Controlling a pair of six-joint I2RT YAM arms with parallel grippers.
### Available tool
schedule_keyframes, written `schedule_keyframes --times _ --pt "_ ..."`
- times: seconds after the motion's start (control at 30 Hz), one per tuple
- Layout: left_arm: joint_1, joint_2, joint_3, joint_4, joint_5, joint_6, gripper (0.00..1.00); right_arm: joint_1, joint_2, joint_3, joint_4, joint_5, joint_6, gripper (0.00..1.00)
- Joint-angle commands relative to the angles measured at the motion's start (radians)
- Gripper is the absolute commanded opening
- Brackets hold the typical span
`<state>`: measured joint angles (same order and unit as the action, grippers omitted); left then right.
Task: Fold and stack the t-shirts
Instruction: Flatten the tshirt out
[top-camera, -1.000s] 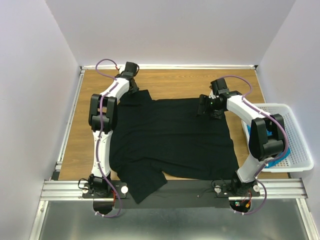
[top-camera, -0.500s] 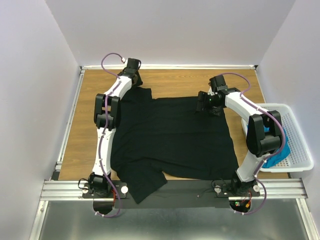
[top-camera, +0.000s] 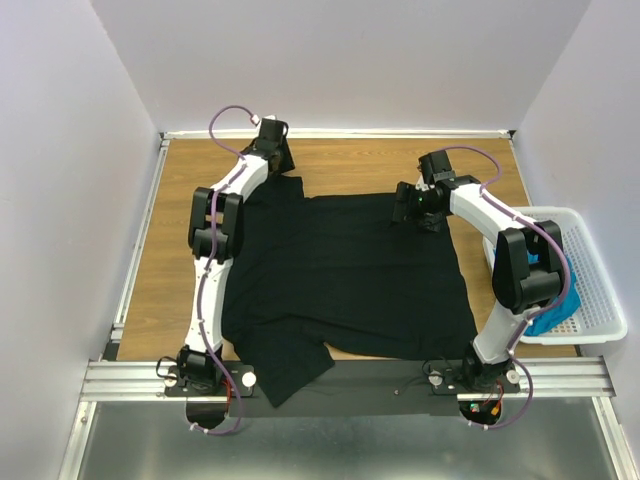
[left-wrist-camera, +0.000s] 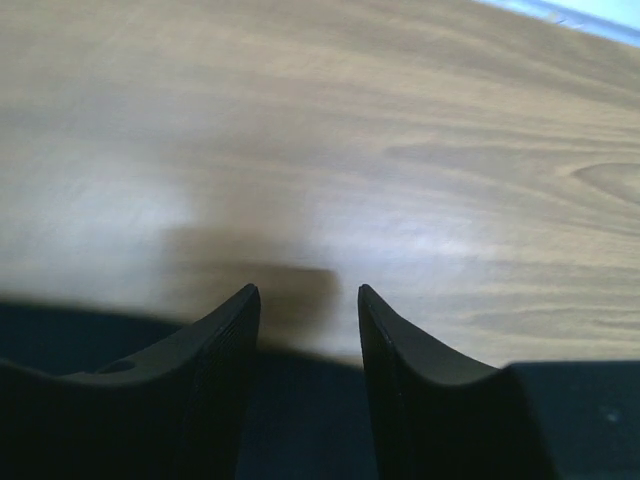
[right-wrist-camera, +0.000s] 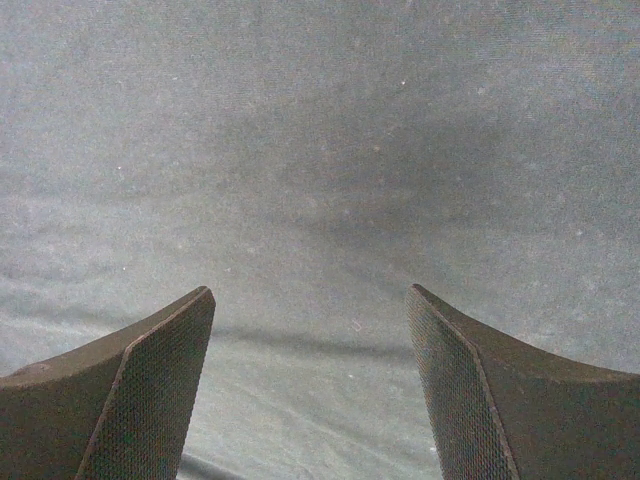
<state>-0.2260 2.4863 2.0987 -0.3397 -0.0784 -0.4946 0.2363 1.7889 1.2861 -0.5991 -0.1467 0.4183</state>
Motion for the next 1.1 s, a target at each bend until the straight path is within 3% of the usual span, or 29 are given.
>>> schedule_keyframes --times 0.0,0.13,0.3,1.07 --pt "0.004 -0.246 -0.157 0.025 -0.211 -0.122 0.55 -0.002 0.021 0.027 -0.002 -0.011 0.005 0.85" --pt "0.011 -0.337 -0.279 0.051 -0.297 -0.202 0.57 -0.003 0.026 0.016 0.001 -0.016 0.004 0.85" --pt "0.034 -0.245 -0.209 -0.082 -0.261 -0.257 0.57 -0.003 0.021 0.015 0.002 -0.019 -0.009 0.85" --pt "0.050 -0.138 -0.221 -0.136 -0.224 -0.394 0.57 -0.003 -0.005 -0.010 0.002 0.002 -0.019 0.85"
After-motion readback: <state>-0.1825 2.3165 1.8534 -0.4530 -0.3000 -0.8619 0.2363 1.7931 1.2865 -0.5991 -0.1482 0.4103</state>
